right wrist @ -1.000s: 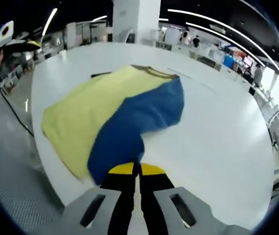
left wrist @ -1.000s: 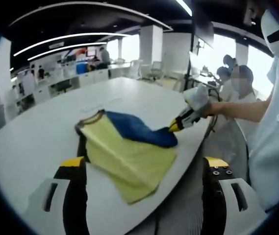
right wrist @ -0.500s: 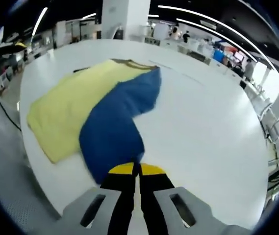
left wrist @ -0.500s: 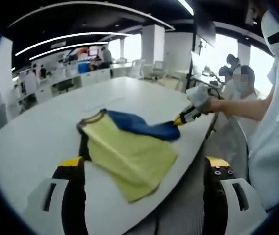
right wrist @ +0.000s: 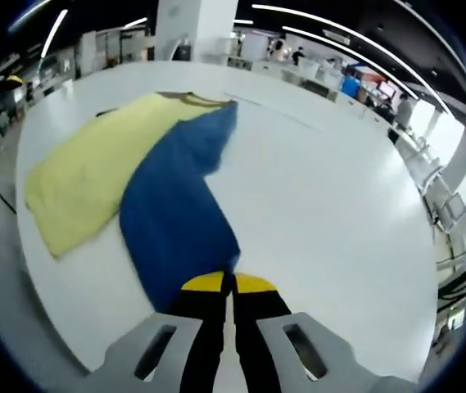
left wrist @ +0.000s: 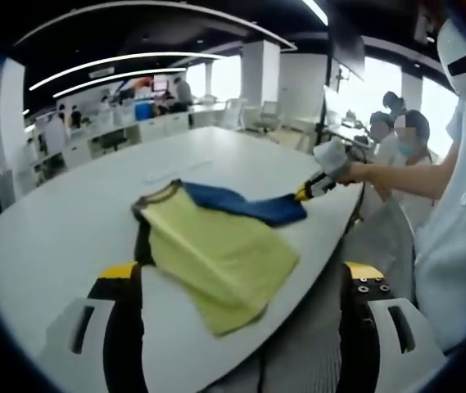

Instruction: Fold the garment on the visible template until the final outline fits inside the template.

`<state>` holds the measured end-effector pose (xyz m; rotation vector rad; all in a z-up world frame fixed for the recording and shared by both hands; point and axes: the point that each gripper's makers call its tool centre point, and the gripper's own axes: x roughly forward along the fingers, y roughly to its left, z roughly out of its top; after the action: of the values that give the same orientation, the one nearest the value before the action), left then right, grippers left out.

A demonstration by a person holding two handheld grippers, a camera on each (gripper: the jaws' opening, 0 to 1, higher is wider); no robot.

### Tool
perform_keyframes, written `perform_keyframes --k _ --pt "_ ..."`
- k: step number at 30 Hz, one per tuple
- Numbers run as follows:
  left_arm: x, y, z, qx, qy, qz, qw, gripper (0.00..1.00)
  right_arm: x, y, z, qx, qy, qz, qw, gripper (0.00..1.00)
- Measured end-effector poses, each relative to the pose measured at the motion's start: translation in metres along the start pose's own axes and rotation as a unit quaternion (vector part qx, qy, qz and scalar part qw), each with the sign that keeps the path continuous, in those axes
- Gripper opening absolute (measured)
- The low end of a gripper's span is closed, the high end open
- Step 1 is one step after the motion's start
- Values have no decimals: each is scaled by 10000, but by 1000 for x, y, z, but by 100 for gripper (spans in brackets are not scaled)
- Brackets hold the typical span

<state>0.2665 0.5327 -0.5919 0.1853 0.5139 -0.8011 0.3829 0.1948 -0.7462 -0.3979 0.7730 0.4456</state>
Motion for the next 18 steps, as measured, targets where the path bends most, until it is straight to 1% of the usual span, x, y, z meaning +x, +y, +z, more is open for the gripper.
perform_keyframes --k 3,5,8,18 --pt "0 1 2 -1 -23 25 10000 97 1 -17 -6 -15 78 -139 9999 3" --pt "0 1 2 3 -7 31 10000 97 1 -30 -10 35 126 -257 9996 3" --pt "2 2 1 7 29 37 10000 97 1 -44 -15 110 158 -375 9991 3" --pt "3 1 3 -24 49 56 10000 97 2 -63 -29 136 313 -597 9976 3"
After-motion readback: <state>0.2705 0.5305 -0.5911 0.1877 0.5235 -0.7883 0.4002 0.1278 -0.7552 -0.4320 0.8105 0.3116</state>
